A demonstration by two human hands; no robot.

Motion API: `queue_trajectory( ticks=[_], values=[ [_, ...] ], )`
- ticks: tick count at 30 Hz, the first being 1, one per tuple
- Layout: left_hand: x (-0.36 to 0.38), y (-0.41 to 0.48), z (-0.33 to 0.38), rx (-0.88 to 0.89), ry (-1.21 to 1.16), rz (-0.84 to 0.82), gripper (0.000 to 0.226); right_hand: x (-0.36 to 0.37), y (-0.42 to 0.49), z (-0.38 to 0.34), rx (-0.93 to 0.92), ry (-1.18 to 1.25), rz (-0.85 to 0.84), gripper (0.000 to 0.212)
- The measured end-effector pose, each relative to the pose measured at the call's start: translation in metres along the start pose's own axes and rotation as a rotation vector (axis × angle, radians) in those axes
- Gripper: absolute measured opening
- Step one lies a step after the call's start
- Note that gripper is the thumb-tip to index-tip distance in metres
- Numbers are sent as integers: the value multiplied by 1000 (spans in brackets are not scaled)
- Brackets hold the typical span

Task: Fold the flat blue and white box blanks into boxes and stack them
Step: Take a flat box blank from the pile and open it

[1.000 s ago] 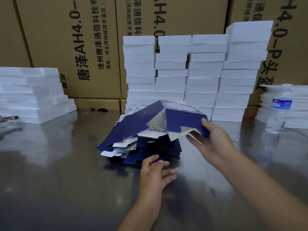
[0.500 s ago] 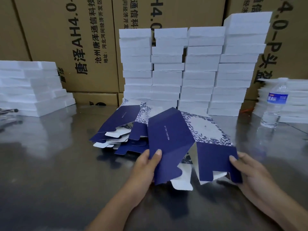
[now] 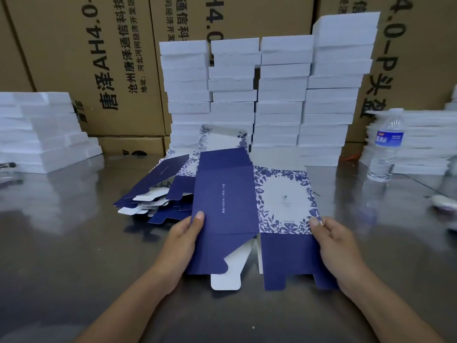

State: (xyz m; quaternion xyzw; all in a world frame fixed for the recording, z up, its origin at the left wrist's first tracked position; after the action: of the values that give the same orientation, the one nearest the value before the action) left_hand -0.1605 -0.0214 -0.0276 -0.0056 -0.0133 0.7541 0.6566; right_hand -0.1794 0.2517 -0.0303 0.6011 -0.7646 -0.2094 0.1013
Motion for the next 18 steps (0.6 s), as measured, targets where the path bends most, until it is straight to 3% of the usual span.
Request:
queue_trajectory(
  ticks=[8, 18],
  values=[
    [12, 19, 8, 37, 156, 198, 50, -2, 3, 6, 50, 91, 8, 32],
    [-2, 19, 9, 59, 226, 140, 42, -2, 6, 3, 3, 2, -9, 36]
  ],
)
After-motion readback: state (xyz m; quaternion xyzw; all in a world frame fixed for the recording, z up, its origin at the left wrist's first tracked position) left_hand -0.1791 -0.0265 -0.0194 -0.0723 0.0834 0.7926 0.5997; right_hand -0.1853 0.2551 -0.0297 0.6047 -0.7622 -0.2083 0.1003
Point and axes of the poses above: each hand's wrist, its own y-axis towards the middle knuckle, its own x-axis out of the palm, z = x × y, the point moved 4 cm from there along y, towards the middle knuckle, and after that the axes turned 9 degrees about -x, right-handed, at the moved point
